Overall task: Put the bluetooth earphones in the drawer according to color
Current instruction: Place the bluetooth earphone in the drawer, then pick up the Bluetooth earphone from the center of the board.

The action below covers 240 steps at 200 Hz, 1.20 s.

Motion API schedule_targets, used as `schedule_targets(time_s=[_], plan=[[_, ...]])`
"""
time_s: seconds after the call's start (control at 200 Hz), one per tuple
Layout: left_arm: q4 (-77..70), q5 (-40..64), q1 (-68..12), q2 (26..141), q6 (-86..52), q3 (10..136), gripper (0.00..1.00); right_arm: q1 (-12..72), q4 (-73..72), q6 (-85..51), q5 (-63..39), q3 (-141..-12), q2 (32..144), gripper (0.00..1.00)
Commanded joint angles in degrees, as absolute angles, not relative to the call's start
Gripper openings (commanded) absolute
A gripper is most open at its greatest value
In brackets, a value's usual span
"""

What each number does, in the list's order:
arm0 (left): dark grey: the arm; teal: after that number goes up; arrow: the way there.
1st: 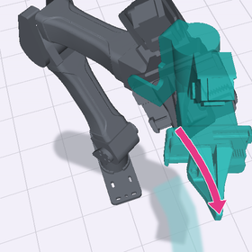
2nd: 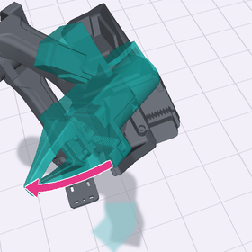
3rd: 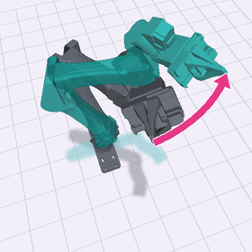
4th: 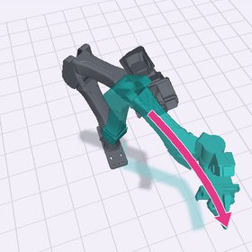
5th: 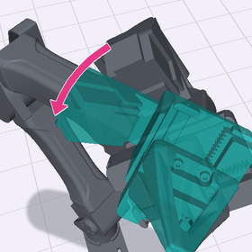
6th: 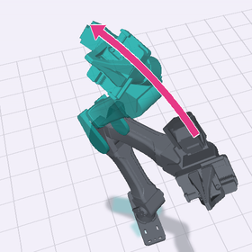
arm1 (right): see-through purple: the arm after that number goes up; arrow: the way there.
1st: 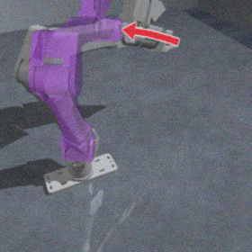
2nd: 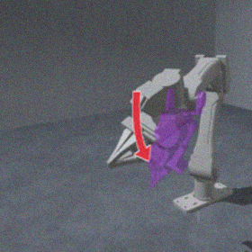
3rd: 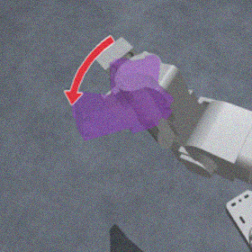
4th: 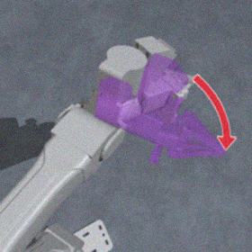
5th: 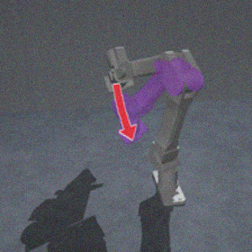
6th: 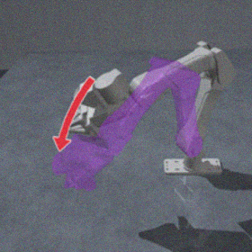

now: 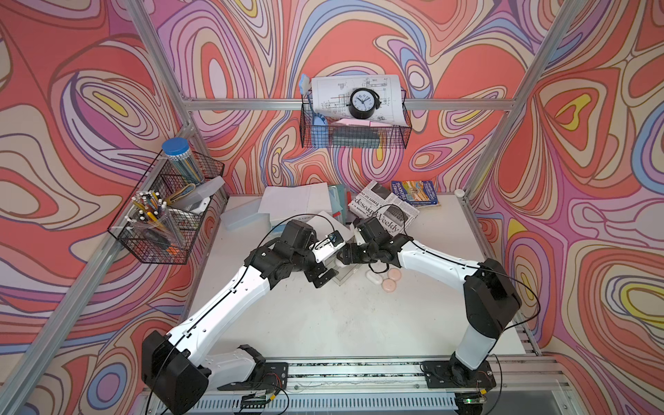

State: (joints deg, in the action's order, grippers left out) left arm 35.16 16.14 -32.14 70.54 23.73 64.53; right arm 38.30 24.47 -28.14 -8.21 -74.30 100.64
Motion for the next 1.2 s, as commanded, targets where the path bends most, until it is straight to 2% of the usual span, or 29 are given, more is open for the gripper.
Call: schedule_targets(time_s=[0.0, 0.441, 0.726, 1.197], plan=[[35.3, 16.3, -31.8, 70.4, 23.7, 65.0, 0.99, 38.5, 27.9, -25.4, -4.7, -75.1, 98.0, 0.8], [35.3, 17.3, -31.8, 69.8, 23.5, 65.0, 0.99, 38.2, 39.5, -20.5, 2.7, -75.2, 92.9, 0.75], [34.4, 18.2, -32.1, 70.5, 23.4, 64.5, 0.98, 37.3, 36.9, -21.3, 1.4, -66.1, 89.4, 0.77], [35.3, 16.9, -35.0, 72.9, 23.3, 64.9, 0.98, 36.3, 33.9, -20.7, 0.7, -59.4, 92.7, 0.75]])
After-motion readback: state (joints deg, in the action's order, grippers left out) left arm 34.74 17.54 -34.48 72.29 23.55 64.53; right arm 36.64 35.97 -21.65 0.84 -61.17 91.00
